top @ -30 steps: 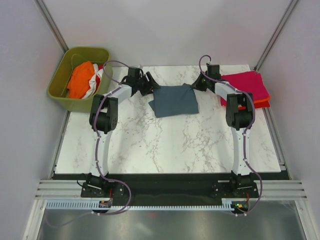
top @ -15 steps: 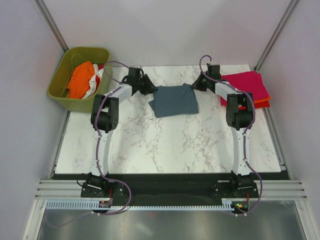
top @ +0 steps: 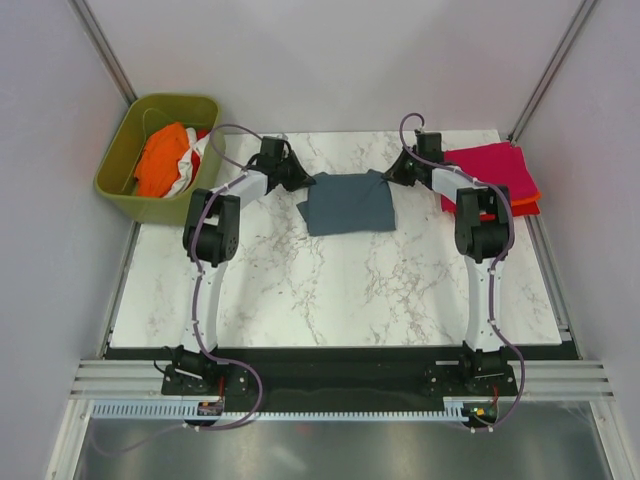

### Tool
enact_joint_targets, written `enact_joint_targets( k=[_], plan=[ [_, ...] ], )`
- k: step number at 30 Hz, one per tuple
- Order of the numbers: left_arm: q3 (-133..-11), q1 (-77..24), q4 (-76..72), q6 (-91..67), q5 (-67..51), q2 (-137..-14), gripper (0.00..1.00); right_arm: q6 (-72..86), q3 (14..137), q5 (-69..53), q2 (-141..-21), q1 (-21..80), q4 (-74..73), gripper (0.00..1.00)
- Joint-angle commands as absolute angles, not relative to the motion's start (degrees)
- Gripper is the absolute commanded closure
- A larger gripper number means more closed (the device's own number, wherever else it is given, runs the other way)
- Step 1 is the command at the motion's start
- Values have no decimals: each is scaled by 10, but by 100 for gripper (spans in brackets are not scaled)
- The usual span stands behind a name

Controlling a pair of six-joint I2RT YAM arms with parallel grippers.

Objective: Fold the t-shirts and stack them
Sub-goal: Neatly place the folded tshirt to the corner

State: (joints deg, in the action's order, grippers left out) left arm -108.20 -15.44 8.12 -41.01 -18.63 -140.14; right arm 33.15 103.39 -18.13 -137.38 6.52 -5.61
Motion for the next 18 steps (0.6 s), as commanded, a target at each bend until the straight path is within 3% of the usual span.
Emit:
enact_joint_targets(
  k=[1,18],
  plan=[
    [-1026,-160,55,-392,-154,-1339,98,319,1004,-175,-1322,68,-60,100],
    [-850,-227,-55,-362,-139,-1108,98,315,867,-176,-1054,56,-40,100]
  ],
)
